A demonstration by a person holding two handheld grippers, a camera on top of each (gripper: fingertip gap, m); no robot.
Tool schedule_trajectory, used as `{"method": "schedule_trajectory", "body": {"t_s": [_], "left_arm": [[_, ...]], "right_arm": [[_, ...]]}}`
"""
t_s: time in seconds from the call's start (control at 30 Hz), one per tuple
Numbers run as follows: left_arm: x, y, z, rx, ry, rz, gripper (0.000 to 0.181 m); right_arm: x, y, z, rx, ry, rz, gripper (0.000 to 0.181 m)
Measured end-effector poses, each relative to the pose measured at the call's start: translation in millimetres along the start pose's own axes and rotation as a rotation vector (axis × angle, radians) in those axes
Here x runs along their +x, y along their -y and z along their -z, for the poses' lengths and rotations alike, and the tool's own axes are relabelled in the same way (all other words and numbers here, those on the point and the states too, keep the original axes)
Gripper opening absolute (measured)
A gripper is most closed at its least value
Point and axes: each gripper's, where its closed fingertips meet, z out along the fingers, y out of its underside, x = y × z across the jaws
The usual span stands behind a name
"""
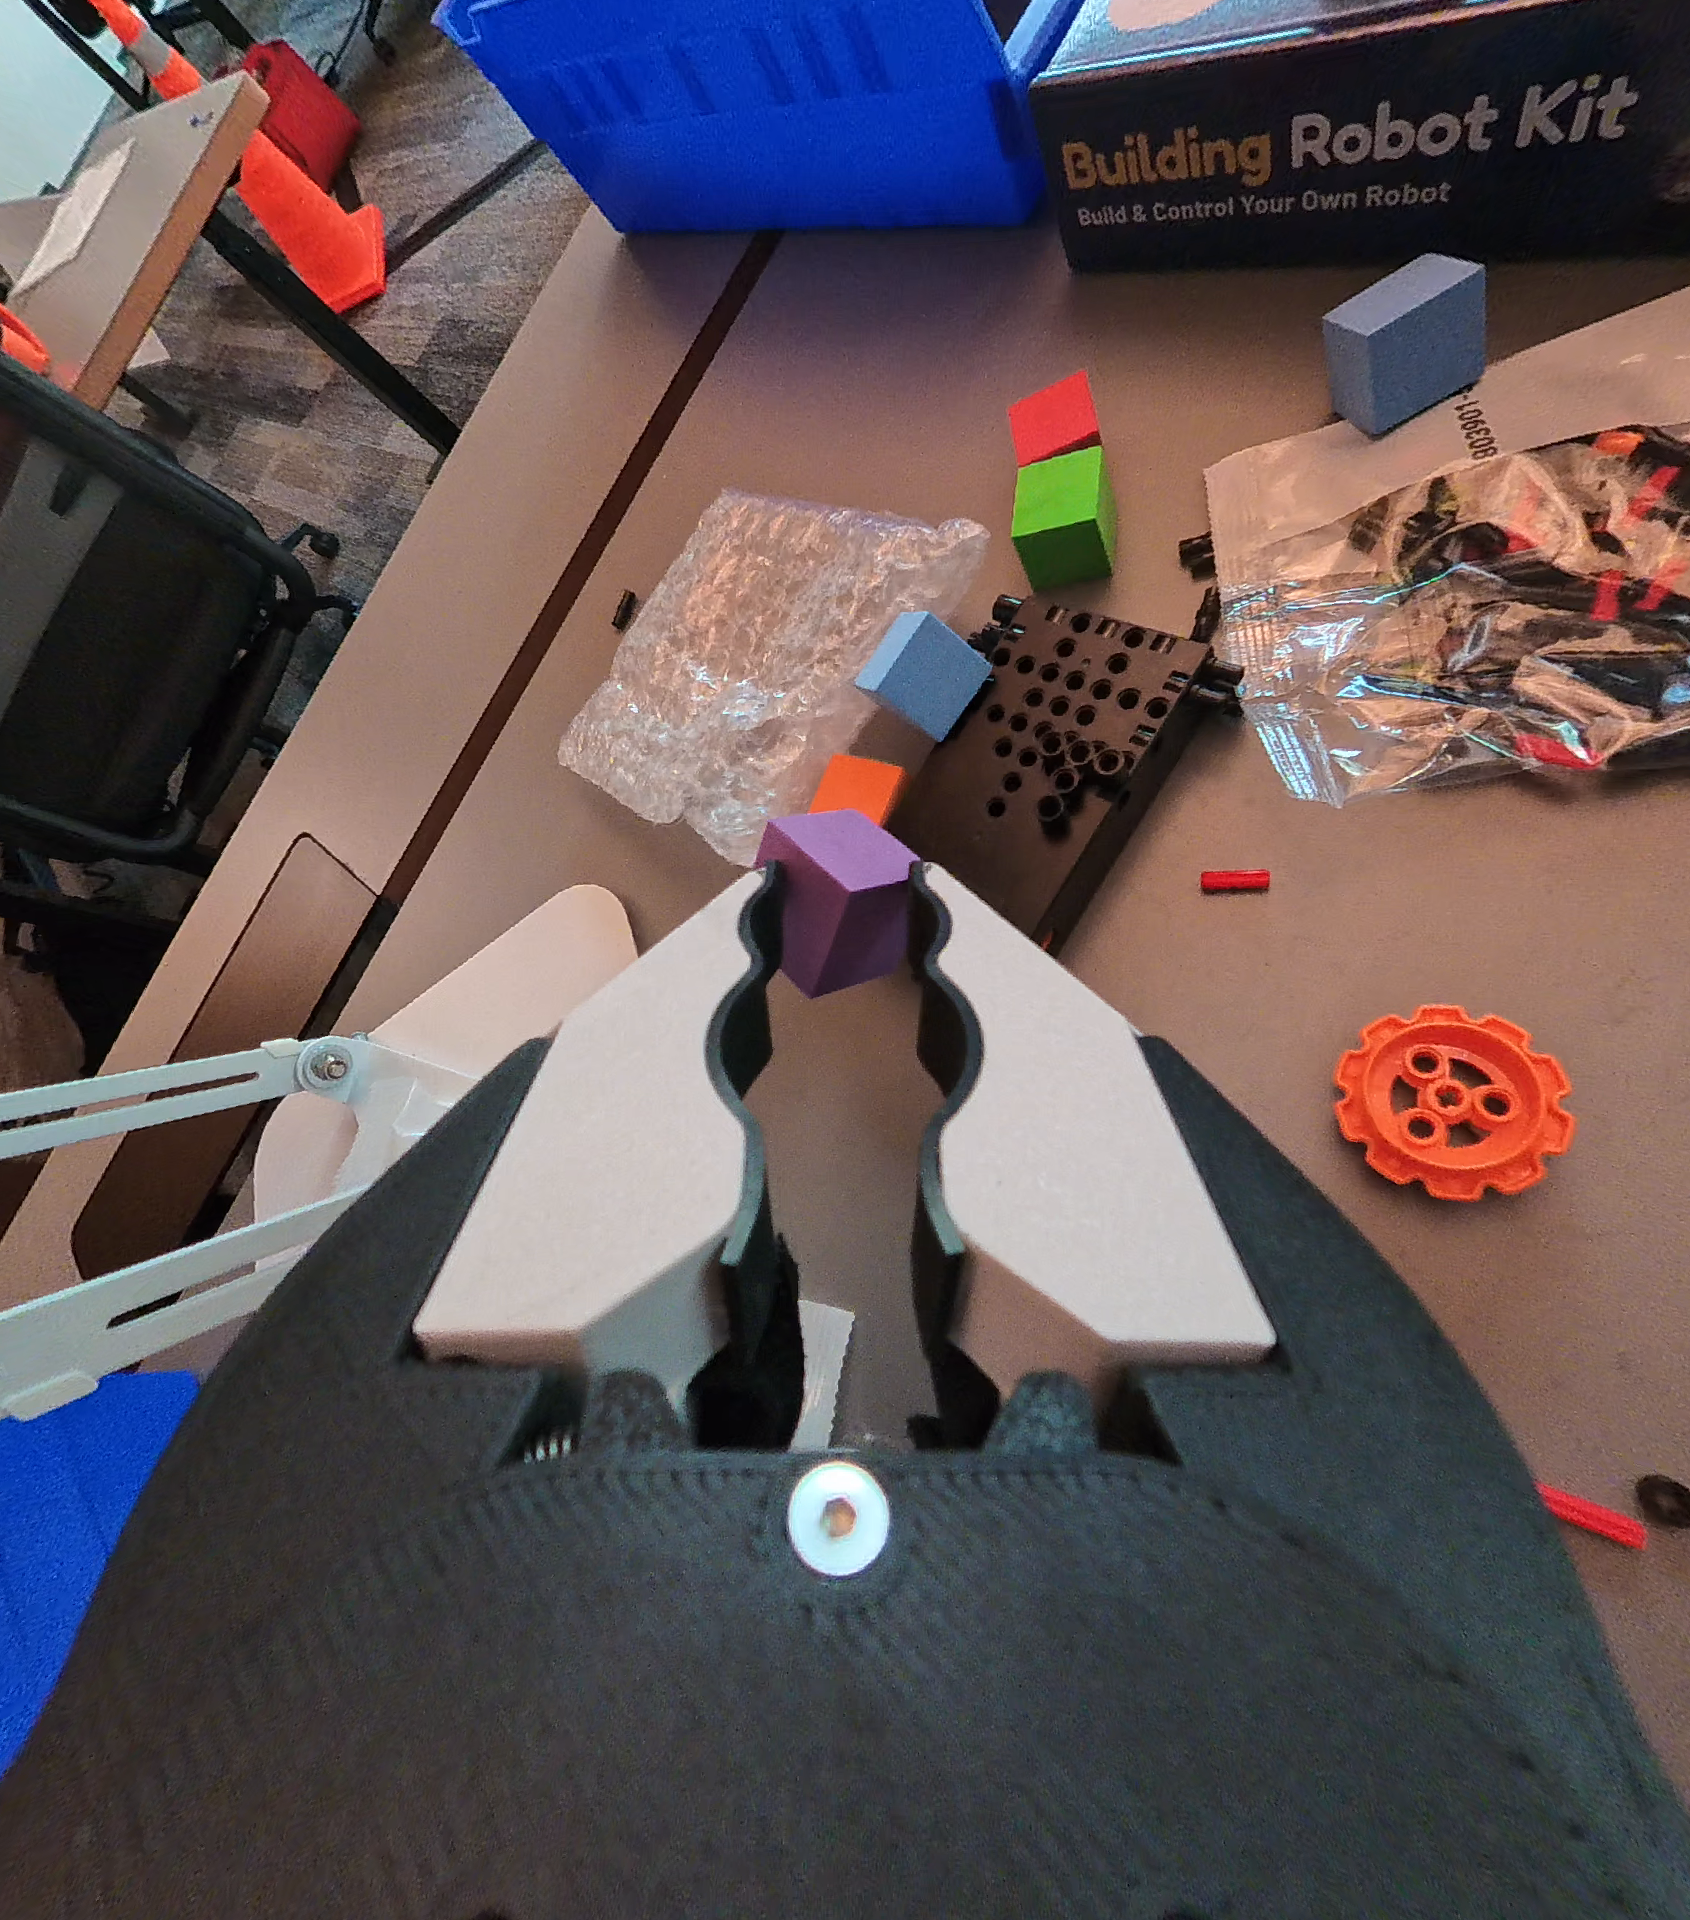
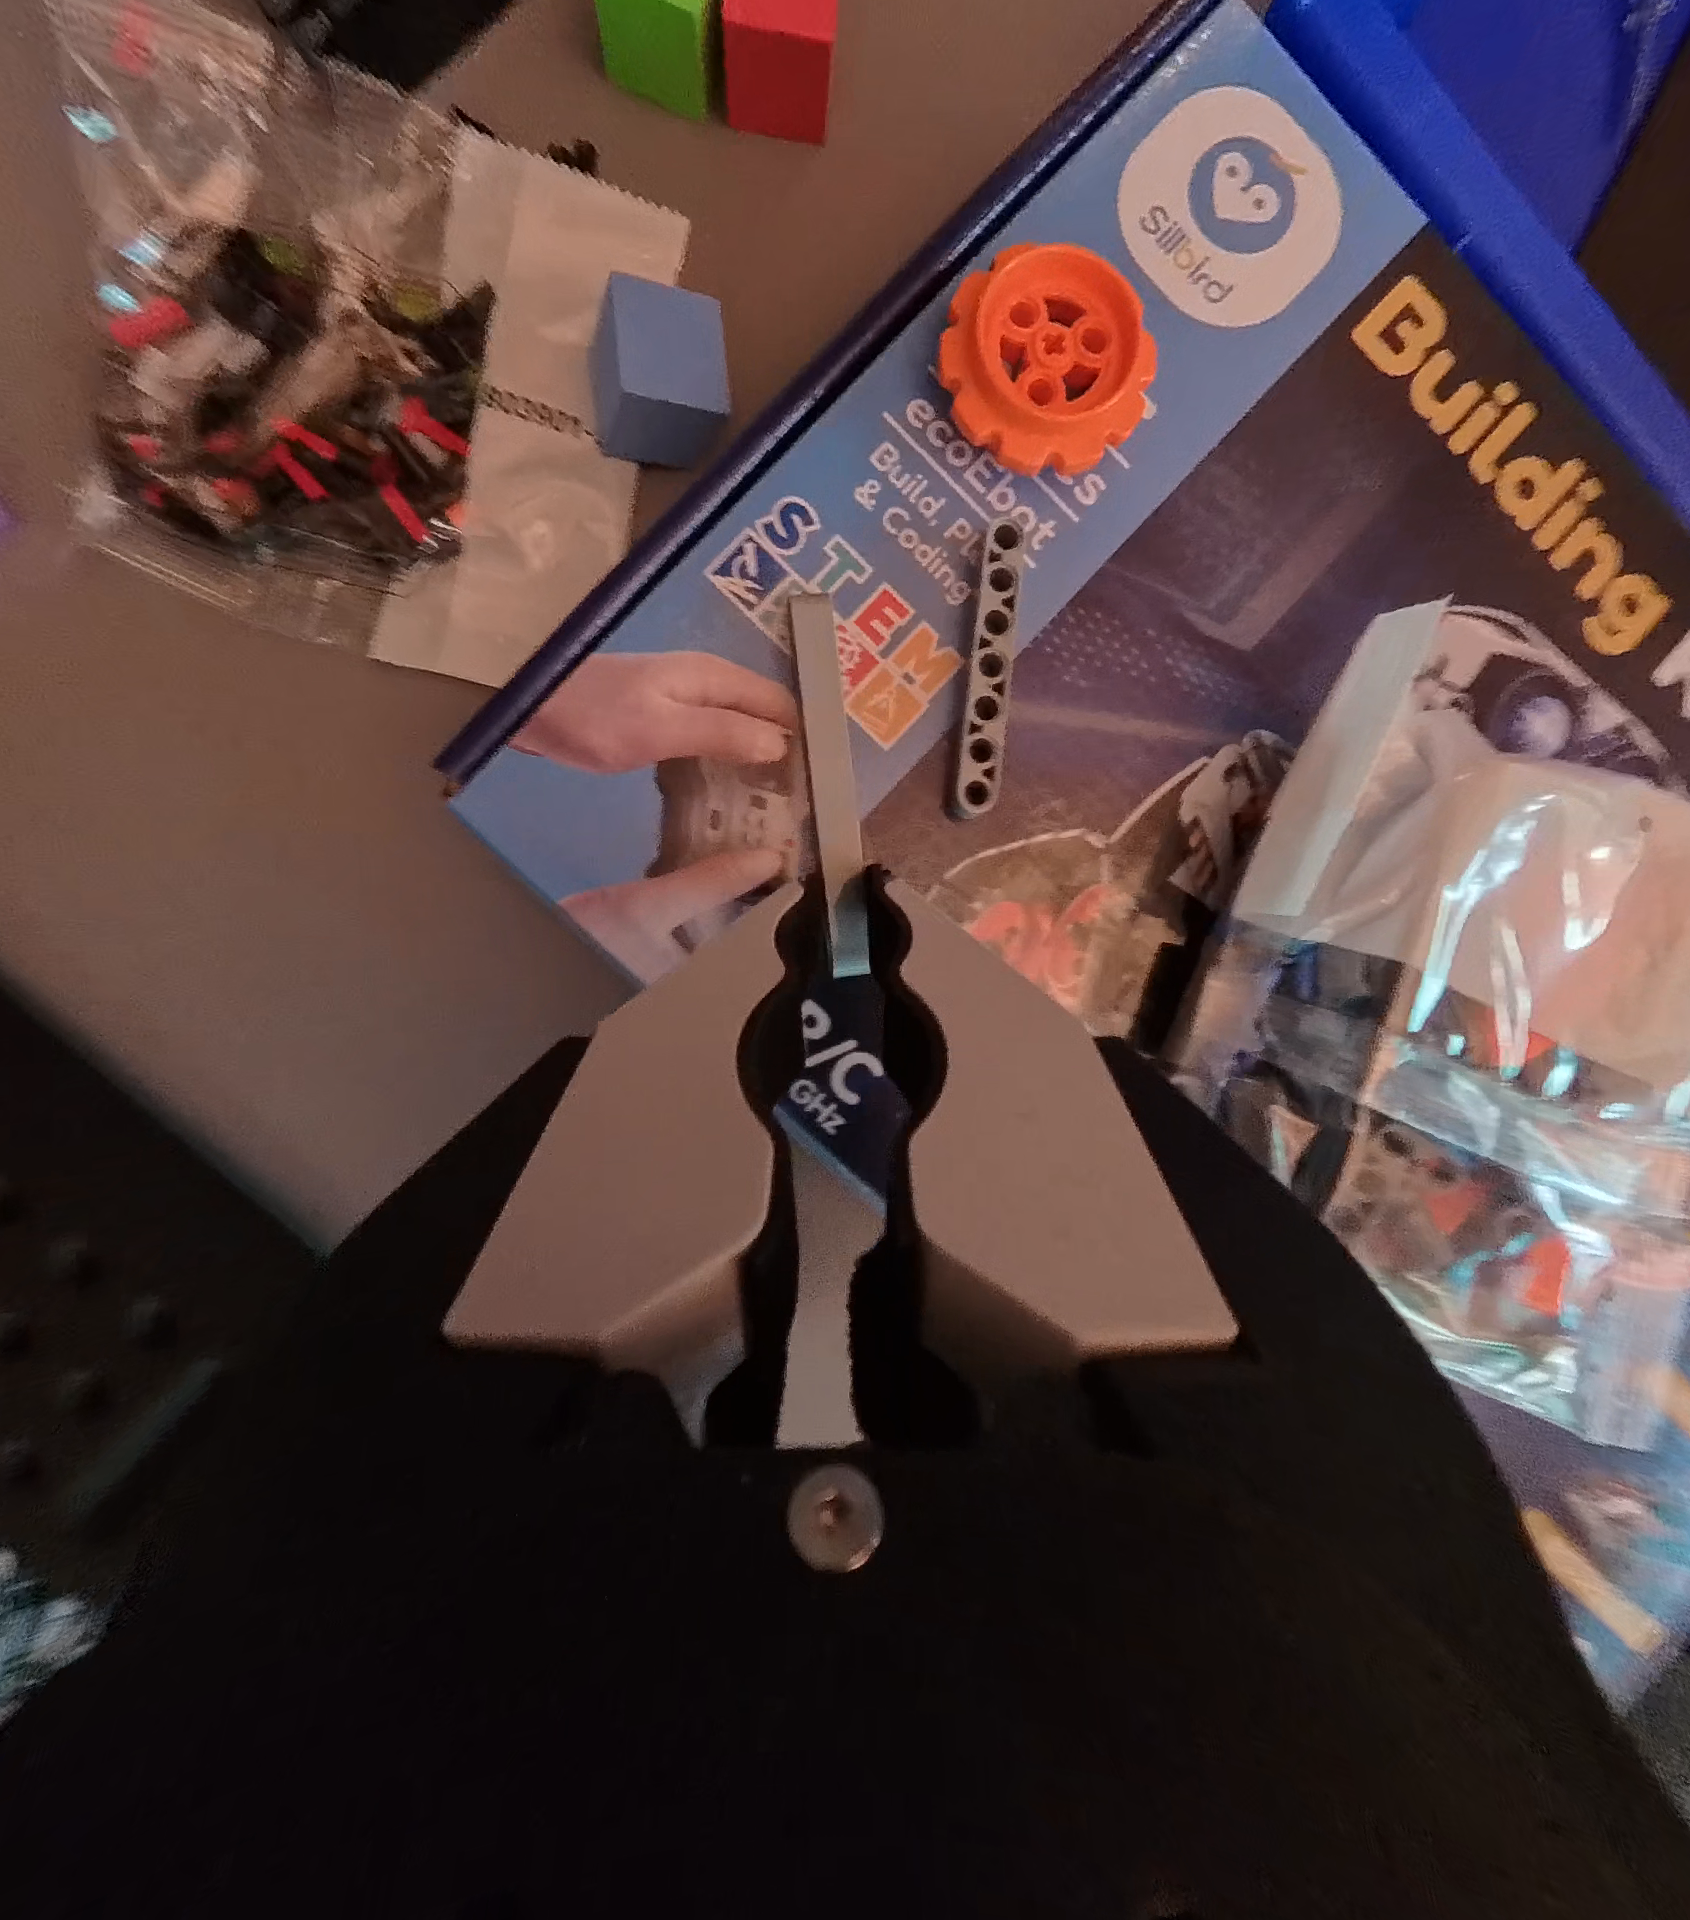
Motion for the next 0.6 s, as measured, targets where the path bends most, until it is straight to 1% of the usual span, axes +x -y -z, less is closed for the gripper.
{"method": "schedule_trajectory", "body": {"t_s": [0.03, 0.13, 0.2, 0.23, 0.3, 0.37, 0.4, 0.47, 0.57, 0.6], "left_arm": [[0.8, 0.1, -0.3, -0.001, -0.002, -0.003, 0.022], [1.1, 0.2, -0.4, 0.0, -0.004, -0.001, 0.022], [0.9, 0.4, -0.1, 0.002, -0.006, 0.003, 0.022], [1.1, 0.5, -0.2, 0.003, -0.006, 0.004, 0.022], [1.6, 0.3, -0.7, 0.001, -0.008, 0.001, 0.022], [2.1, 0.4, -1.1, 0.0, -0.01, 0.001, 0.022], [2.2, 0.2, -1.4, -0.001, -0.011, 0.0, 0.022], [2.6, 0.0, -2.0, -0.002, -0.013, 0.001, 0.022], [2.9, -0.8, -3.2, -0.007, -0.015, 0.0, 0.022], [3.0, -0.9, -3.4, -0.007, -0.015, -0.001, 0.022]], "right_arm": [[-4.5, 1.5, 1.8, 0.015, 0.049, -0.036, 0.007], [-22.6, 10.1, 11.4, 0.069, 0.262, -0.168, 0.006], [-22.4, 11.4, 13.6, 0.072, 0.343, -0.261, 0.007], [-18.5, 10.5, 12.4, 0.065, 0.352, -0.3, 0.008], [-6.5, 2.8, 6.6, 0.022, 0.285, -0.316, 0.012], [-4.1, 1.7, 3.6, 0.018, 0.259, -0.314, 0.018], [-1.0, 2.2, 3.1, 0.024, 0.235, -0.304, 0.017], [2.4, 2.5, 4.9, 0.029, 0.169, -0.214, 0.012], [1.9, 0.7, 10.2, 0.019, 0.06, -0.058, 0.009], [0.3, -2.7, 10.0, 0.003, 0.052, -0.042, 0.008]]}}
